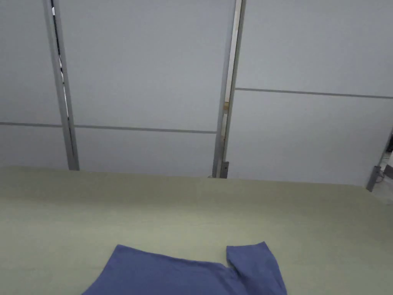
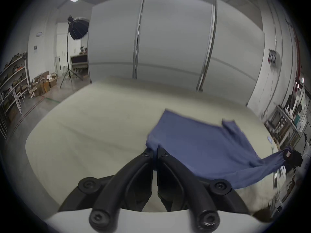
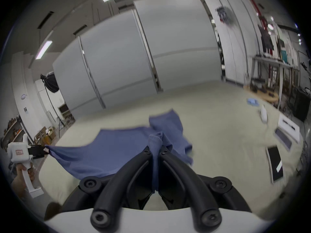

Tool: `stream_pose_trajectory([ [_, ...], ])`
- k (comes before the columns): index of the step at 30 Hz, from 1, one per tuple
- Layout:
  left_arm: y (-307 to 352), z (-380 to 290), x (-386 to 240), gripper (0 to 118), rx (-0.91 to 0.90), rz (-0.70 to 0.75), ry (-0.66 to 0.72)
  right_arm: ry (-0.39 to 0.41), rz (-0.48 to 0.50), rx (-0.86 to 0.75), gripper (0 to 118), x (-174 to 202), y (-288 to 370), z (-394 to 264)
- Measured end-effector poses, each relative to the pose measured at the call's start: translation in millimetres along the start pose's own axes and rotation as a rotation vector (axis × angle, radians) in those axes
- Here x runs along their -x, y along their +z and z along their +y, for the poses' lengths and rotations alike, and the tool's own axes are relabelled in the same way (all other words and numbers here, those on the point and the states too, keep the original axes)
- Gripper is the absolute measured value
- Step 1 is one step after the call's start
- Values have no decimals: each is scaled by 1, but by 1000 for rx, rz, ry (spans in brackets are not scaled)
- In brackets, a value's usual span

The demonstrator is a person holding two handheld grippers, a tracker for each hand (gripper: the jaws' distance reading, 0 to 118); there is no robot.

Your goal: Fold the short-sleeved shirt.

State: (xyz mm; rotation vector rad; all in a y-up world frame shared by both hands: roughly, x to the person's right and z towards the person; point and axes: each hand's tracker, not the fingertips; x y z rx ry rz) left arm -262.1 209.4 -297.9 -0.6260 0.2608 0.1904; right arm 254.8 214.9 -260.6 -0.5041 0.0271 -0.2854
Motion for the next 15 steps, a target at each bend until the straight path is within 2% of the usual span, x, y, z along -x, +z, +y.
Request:
stream_pose_trajectory([
  [2, 0, -26, 8, 4, 79, 11, -37, 39, -30, 97, 4, -4, 10, -20],
  [7, -17, -75, 19, 4, 265, 45, -124, 68, -64, 287, 4, -10, 4, -48],
  [10, -44, -94, 25, 4, 383, 79, -142, 62, -104, 437, 4, -16, -20, -58],
  [12, -58, -103, 28, 4, 430, 94, -145, 64, -132, 477, 4, -18, -33, -65],
  [15, -76, -112, 28, 4, 523, 109, -152, 18, -181, 562, 4, -30, -56, -78],
])
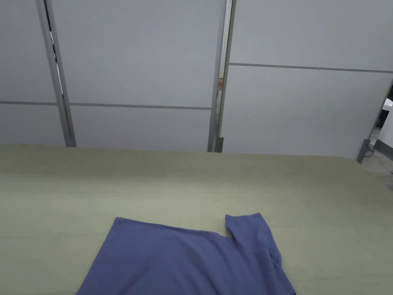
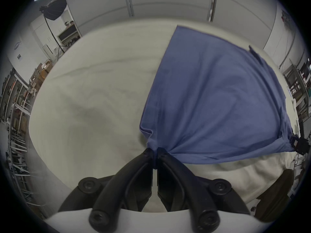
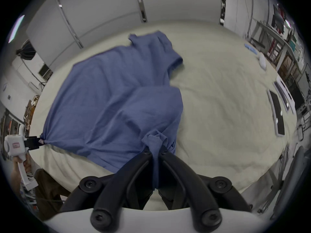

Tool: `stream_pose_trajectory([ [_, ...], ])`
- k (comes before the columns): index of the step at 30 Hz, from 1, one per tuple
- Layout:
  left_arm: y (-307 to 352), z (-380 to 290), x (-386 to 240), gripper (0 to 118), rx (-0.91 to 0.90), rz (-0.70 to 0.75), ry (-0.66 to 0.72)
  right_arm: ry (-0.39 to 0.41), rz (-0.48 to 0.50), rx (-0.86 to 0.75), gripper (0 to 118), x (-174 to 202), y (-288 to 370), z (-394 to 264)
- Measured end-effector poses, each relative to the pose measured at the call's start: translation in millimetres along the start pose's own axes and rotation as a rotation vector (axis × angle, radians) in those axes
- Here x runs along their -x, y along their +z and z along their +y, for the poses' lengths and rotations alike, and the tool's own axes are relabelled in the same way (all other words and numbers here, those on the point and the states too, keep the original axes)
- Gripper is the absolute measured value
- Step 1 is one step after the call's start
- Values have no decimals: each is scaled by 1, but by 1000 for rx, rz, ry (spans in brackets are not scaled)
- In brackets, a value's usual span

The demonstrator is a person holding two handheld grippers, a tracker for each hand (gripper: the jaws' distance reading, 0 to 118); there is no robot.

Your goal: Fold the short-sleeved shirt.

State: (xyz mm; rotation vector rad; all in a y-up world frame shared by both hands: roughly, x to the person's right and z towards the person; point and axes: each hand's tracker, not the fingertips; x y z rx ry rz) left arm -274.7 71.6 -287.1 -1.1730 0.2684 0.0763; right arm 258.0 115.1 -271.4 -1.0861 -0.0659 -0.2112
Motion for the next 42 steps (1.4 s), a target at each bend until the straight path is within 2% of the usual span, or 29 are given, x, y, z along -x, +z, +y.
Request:
stream_pose_trajectory([
  [4, -4, 8, -3, 4, 7, 11, -9, -18, -14, 3, 5, -7, -17, -2],
  [5, -1, 10, -2, 7, -3, -1, 8, -28, -15, 1, 8, -8, -15, -1],
  [6, 5, 12, 0, 32, -29, 4, 12, -30, -21, -16, 29, -9, -11, 0],
  [7, 16, 15, 3, 70, -82, 9, 25, -22, -40, -54, 60, -8, -2, -3],
  [8, 30, 17, 8, 109, -146, 0, 48, -15, -54, -100, 98, -11, 6, -2],
  [9, 47, 19, 13, 118, -222, -18, 77, -6, -46, -170, 118, -13, 17, -2],
  [10, 75, 23, 18, 118, -353, -37, 110, 11, -52, -288, 118, -15, 37, 0],
  [13, 147, 35, 26, 118, -640, -36, 176, 42, -74, -557, 117, -11, 87, -2],
  [17, 224, 33, 27, 118, -992, -76, 195, 66, -38, -865, 115, 0, 149, 3],
  [18, 238, 30, 26, 110, -1055, -88, 184, 76, -21, -928, 110, 4, 162, 3],
  [19, 252, 26, 24, 96, -1118, -87, 169, 83, -19, -983, 98, 8, 173, 2],
  [20, 262, 22, 20, 67, -1165, -57, 162, 88, -19, -1035, 71, 13, 182, -1],
  [21, 269, 19, 16, 10, -1198, -24, 160, 90, -20, -1071, 14, 16, 189, -3],
  [22, 272, 14, 12, 0, -1189, -11, 200, 76, -29, -1109, 3, 19, 194, -5],
  [23, 278, 11, 10, 0, -1225, 2, 198, 45, -44, -1151, 3, 25, 200, -6],
  [25, 284, 11, 11, 0, -1220, -139, 114, 60, 70, -1130, 3, 24, 207, -2],
  [26, 286, 11, 7, 0, -1242, -120, 98, 53, 36, -1130, 3, 28, 208, -3],
  [29, 275, 22, 8, 0, -1184, -139, 33, 65, 46, -1122, 3, 37, 211, 1],
  [30, 268, 27, 9, 0, -1140, -132, 0, 69, 43, -1115, 3, 38, 210, 0],
  [31, 256, 37, 12, 0, -1044, -184, -39, 76, 48, -1098, 3, 41, 208, 2],
  [33, 221, 48, 17, 0, -897, -207, -7, 77, 59, -1064, 3, 42, 203, 2],
  [35, 168, 70, 27, 0, -633, -188, 38, 77, 68, -1035, 3, 47, 201, 2],
  [36, 149, 75, 33, 26, -517, -207, 40, 76, 68, -1022, 3, 49, 199, 1],
  [37, 120, 80, 39, 81, -398, -232, 55, 79, 69, -1007, 3, 50, 198, 0],
  [38, 94, 81, 42, 118, -275, -224, 67, 83, 68, -998, 3, 50, 196, 0],
  [39, 85, 73, 42, 118, -310, -231, 67, 86, 66, -985, 3, 50, 193, 0],
  [40, 64, 55, 43, 118, -228, -175, 119, 94, 65, -969, 3, 51, 191, 0],
  [42, 34, 36, 44, 118, -141, -155, 152, 104, 55, -936, 3, 53, 186, -1],
])
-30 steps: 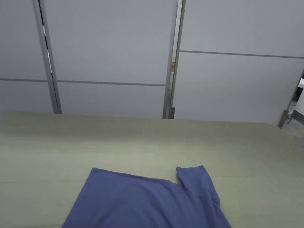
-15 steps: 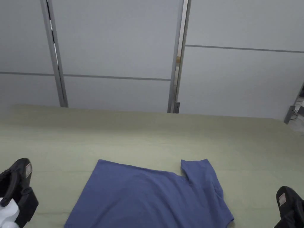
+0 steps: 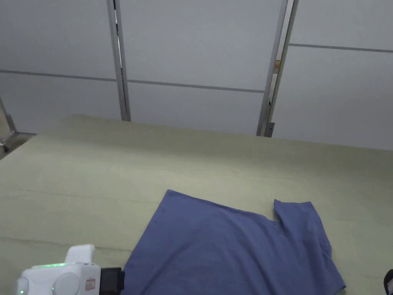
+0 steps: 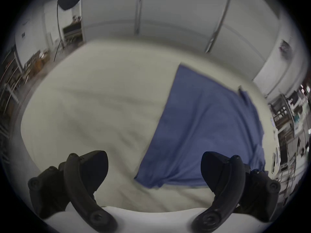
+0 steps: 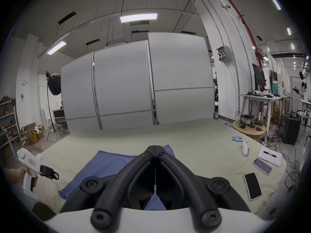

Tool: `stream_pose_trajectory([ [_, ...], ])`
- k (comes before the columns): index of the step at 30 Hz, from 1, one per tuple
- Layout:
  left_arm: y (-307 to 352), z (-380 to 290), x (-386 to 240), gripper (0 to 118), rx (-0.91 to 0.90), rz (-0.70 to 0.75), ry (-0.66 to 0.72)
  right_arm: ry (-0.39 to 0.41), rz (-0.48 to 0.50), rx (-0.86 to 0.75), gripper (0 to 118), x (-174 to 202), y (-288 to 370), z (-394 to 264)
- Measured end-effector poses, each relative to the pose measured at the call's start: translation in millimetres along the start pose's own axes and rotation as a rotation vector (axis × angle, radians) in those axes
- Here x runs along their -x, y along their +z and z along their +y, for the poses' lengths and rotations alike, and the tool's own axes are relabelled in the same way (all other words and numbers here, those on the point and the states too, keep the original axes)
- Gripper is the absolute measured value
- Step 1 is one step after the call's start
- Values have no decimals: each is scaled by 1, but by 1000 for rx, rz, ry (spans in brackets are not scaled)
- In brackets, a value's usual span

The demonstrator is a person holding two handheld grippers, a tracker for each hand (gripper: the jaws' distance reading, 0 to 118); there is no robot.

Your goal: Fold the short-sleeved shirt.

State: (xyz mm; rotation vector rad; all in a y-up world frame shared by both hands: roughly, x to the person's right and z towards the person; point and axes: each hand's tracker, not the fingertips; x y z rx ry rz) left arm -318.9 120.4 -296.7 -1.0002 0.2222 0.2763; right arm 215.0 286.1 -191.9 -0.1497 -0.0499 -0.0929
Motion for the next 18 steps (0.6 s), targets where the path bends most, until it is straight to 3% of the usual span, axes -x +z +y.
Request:
stream_pose_trajectory([
  [5, -56, -10, 16, 116, 239, 37, 63, -1, 6, 88, 3, -9, -17, -22],
  [6, -62, -17, 15, 106, 262, 50, 50, -2, 6, 101, 3, -9, -19, -24],
  [9, -67, -19, 1, 100, 252, 112, -24, -5, 4, 137, 3, -11, -26, -34],
  [11, -57, -20, -12, 71, 247, 115, -43, -15, -2, 184, 3, -13, -32, -39],
  [12, -52, -23, -17, 29, 271, 83, -52, -27, -15, 207, 7, -14, -36, -43],
  [13, -46, -22, -22, 2, 239, 62, -63, -39, -30, 262, 26, -16, -44, -50],
  [14, -39, -24, -27, 2, 220, 68, -59, -43, -48, 329, 61, -19, -53, -56],
  [15, -34, -24, -31, 2, 195, 108, -72, -48, -59, 416, 113, -22, -65, -63],
  [16, -21, -8, -27, 2, -27, 274, -175, -67, -71, 554, 118, -28, -81, -74],
  [17, -16, -9, -27, 2, -38, 257, -183, -107, -71, 644, 116, -34, -93, -92],
  [18, -16, -8, -28, 2, -47, 219, -173, -150, -85, 615, 117, -41, -97, -106],
])
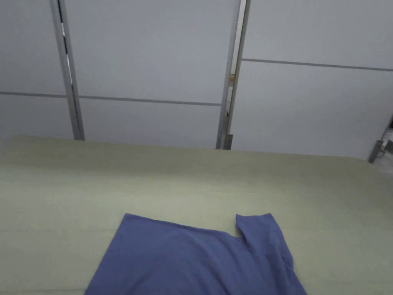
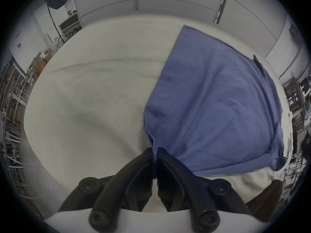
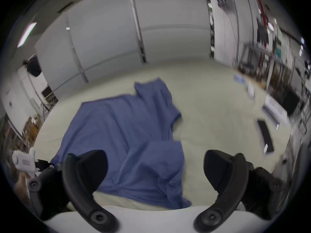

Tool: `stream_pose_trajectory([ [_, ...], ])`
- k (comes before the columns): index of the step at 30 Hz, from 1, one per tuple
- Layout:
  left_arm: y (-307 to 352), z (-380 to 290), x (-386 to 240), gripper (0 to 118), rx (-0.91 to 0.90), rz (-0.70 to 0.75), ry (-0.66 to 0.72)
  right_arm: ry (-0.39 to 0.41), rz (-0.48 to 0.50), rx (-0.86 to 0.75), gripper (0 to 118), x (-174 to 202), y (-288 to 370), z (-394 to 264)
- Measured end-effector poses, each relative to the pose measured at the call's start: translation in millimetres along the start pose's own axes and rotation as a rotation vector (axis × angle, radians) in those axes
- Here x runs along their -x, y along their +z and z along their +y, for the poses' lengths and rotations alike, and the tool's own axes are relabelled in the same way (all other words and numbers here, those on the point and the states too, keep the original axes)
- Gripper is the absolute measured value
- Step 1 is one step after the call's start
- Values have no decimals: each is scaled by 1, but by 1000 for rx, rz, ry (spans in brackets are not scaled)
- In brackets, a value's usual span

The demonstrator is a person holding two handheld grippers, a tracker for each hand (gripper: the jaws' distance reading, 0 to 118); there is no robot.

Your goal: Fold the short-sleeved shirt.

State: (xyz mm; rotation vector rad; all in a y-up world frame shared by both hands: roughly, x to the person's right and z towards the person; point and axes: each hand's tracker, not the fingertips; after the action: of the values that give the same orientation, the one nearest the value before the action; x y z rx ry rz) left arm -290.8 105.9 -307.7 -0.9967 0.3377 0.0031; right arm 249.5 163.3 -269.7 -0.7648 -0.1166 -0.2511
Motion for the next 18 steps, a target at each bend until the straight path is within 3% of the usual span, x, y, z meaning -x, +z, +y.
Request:
stream_pose_trajectory([
  [1, 5, 0, 1, 2, 0, -4, 14, -82, 15, 70, 117, -11, -17, -9],
  [3, 10, 0, 3, 2, -11, -20, 43, -175, -50, 210, 118, -17, -35, -26],
  [5, 13, 0, 6, 2, -17, -28, 60, -244, -195, 407, 118, -24, -56, -40],
  [6, 11, -11, -1, 2, 130, -152, 130, -262, -201, 477, 116, -30, -63, -46],
  [8, 11, -13, -1, 2, 132, -158, 140, -267, -136, 510, 106, -41, -74, -53],
  [10, 11, -16, -2, 2, 157, -172, 152, -172, -151, 434, 94, -39, -64, -51],
  [11, 12, -16, -1, 2, 157, -171, 157, -156, -149, 421, 82, -30, -45, -49],
  [12, 15, -17, -1, 2, 157, -172, 168, -162, -136, 380, 40, -31, -39, -48],
  [13, 18, -16, 1, 2, 155, -178, 192, -206, -58, 331, 6, -35, -31, -49],
  [14, 21, -15, 3, 2, 147, -198, 223, -231, -21, 277, 6, -35, -22, -48],
  [15, 25, -13, 5, 2, 131, -209, 246, -211, -46, 262, 6, -39, -28, -37],
  [18, 40, 6, 16, 2, 63, -222, 308, -190, 49, 127, 5, -36, -11, -16],
])
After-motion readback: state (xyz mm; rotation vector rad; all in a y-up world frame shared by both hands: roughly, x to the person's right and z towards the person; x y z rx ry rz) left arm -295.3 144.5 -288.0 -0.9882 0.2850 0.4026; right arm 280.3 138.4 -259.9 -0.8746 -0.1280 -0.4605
